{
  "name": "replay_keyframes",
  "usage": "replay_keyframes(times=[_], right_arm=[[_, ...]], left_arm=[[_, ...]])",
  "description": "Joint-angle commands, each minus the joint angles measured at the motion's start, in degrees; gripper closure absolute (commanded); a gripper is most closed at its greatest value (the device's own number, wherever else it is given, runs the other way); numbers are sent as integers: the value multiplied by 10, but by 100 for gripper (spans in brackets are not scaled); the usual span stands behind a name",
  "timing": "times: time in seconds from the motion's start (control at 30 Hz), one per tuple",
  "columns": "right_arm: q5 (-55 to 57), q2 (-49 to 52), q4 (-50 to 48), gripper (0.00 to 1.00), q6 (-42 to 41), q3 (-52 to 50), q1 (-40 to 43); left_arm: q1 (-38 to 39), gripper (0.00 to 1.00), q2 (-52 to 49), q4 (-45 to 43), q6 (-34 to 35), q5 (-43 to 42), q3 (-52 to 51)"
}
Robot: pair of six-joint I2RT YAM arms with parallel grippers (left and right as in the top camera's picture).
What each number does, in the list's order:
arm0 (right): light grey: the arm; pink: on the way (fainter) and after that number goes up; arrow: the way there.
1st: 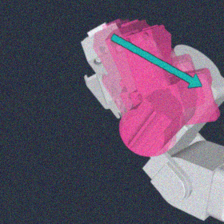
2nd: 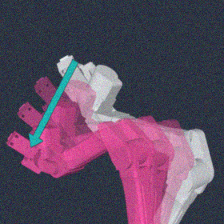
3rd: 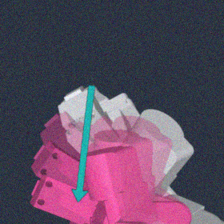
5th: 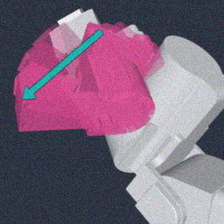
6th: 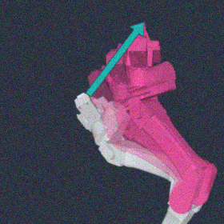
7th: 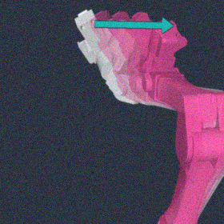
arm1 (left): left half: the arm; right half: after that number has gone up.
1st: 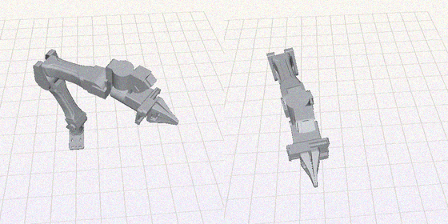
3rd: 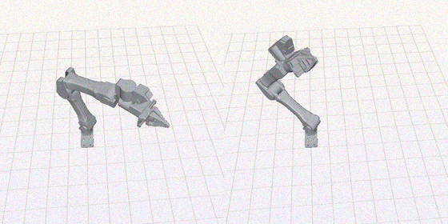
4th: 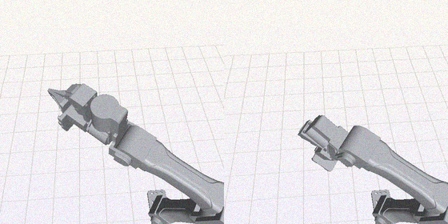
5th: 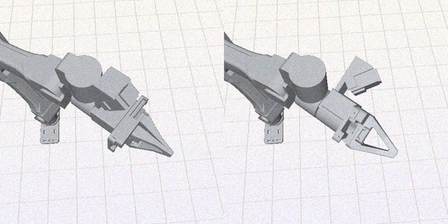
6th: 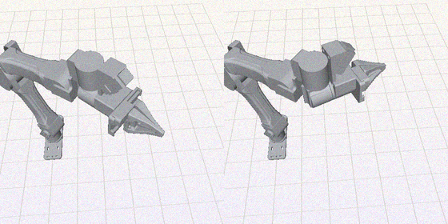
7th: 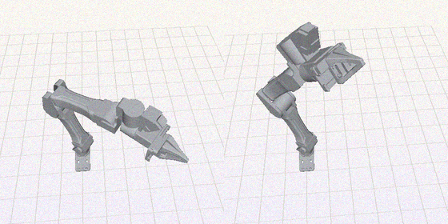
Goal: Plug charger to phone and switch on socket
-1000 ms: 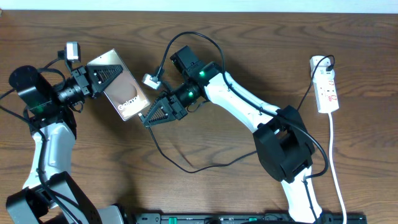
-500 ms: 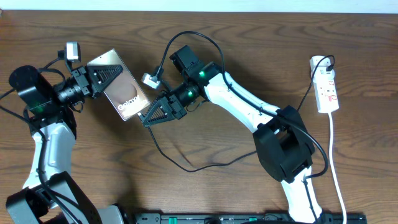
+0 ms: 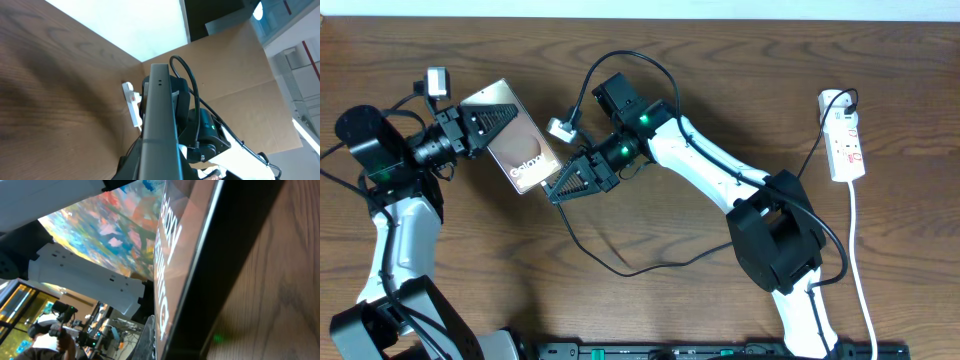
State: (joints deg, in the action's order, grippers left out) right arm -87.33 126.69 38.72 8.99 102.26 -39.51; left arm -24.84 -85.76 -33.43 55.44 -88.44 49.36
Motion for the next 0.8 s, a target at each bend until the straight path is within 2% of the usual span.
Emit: replay_keyframes(times=[0.0,0.43,0.77], right_arm=[[14,0,-2,99,-14,12,-2],[-7,0,-17,99,-35,12,-2],[-9,0,-65,99,-108,12,-2]], left_arm=[[4,93,0,-3,-3,-16,3],[4,93,0,-3,-4,-16,3],[4,93,0,-3,-19,-16,3]])
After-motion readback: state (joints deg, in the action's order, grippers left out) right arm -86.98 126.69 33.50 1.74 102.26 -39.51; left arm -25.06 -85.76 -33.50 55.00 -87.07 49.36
